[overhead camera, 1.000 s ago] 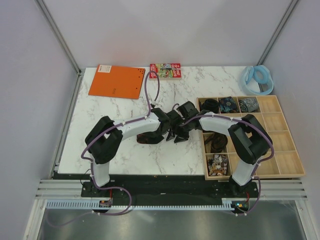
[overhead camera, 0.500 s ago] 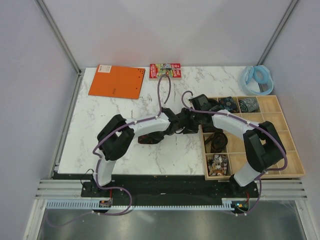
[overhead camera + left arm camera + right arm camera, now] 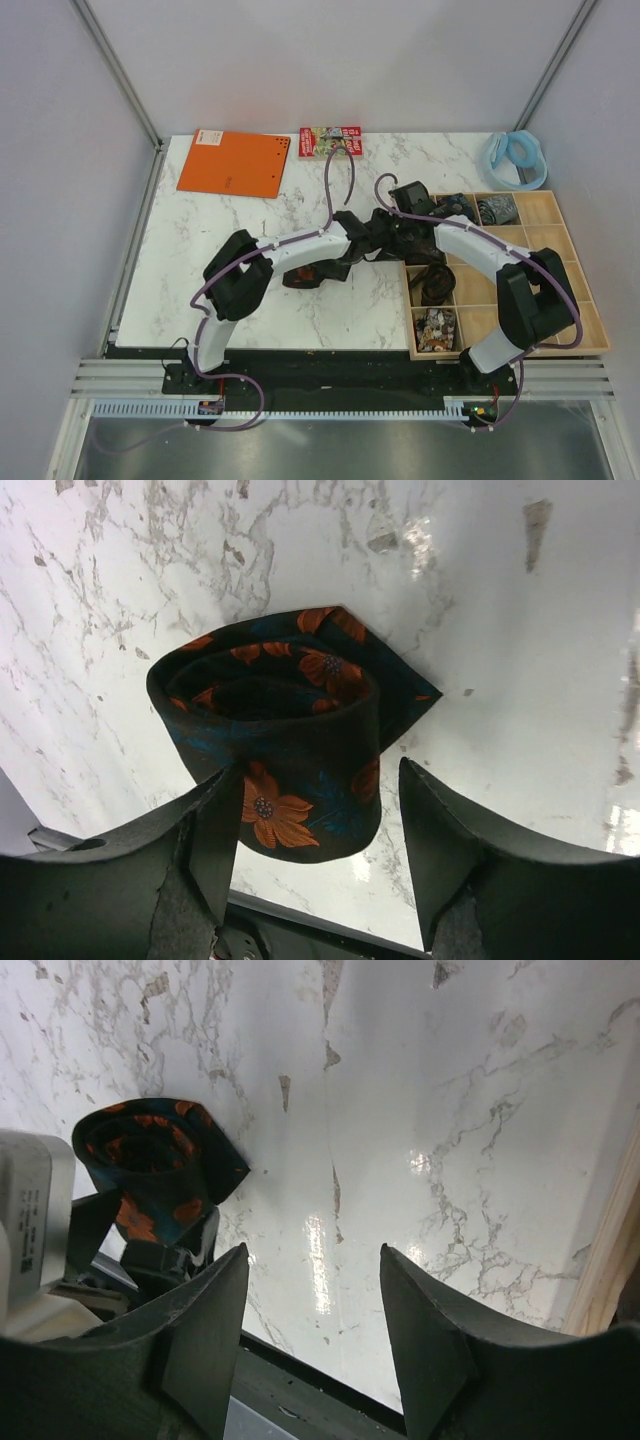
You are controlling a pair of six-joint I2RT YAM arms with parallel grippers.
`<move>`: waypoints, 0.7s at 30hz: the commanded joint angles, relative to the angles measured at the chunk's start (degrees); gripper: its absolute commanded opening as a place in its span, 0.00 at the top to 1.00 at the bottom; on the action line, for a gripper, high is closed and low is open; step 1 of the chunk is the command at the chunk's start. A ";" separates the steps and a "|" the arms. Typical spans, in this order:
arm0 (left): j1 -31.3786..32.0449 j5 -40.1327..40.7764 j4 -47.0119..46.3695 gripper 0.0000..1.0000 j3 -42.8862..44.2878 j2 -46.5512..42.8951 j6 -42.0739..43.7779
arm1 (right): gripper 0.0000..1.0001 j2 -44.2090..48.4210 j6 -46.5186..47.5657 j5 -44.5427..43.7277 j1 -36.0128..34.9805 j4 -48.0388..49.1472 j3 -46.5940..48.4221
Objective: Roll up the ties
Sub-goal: Roll the tie at the center of the board.
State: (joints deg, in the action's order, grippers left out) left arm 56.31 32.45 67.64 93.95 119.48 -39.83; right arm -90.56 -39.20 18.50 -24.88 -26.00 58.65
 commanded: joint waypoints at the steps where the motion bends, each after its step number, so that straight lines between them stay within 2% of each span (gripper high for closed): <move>1: -0.15 -2.73 -1.81 0.29 5.27 -1.00 3.53 | 0.37 2.15 0.09 0.92 -0.16 0.25 3.31; 4: -0.85 -6.60 -2.77 0.23 5.37 -3.02 5.64 | 0.36 2.06 -0.09 1.18 0.01 -0.02 3.92; 8: -2.26 -11.69 -5.49 0.20 2.65 -8.29 7.23 | 0.37 2.32 -0.53 0.83 -0.08 -0.02 3.49; 12: -6.73 -18.89 -9.45 0.19 -3.23 -19.16 8.37 | 0.39 2.76 -1.67 1.36 -0.16 0.59 2.78; 14: -9.02 -21.45 -13.38 0.16 -9.73 -24.01 8.72 | 0.39 3.37 -2.46 1.80 -0.43 0.95 2.26; 19: -20.52 -34.45 -24.99 0.10 -29.74 -40.78 10.48 | 0.43 3.73 -4.74 3.03 -3.58 4.64 1.11; 21: -25.69 -40.34 -29.65 0.09 -34.43 -43.71 11.36 | 0.43 2.85 -5.53 3.03 -6.22 5.60 1.64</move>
State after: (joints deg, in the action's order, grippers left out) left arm 37.28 5.43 48.40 68.60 81.84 -32.03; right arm -88.55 -42.37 19.88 -27.09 -24.36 60.10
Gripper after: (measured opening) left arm 0.898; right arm 0.574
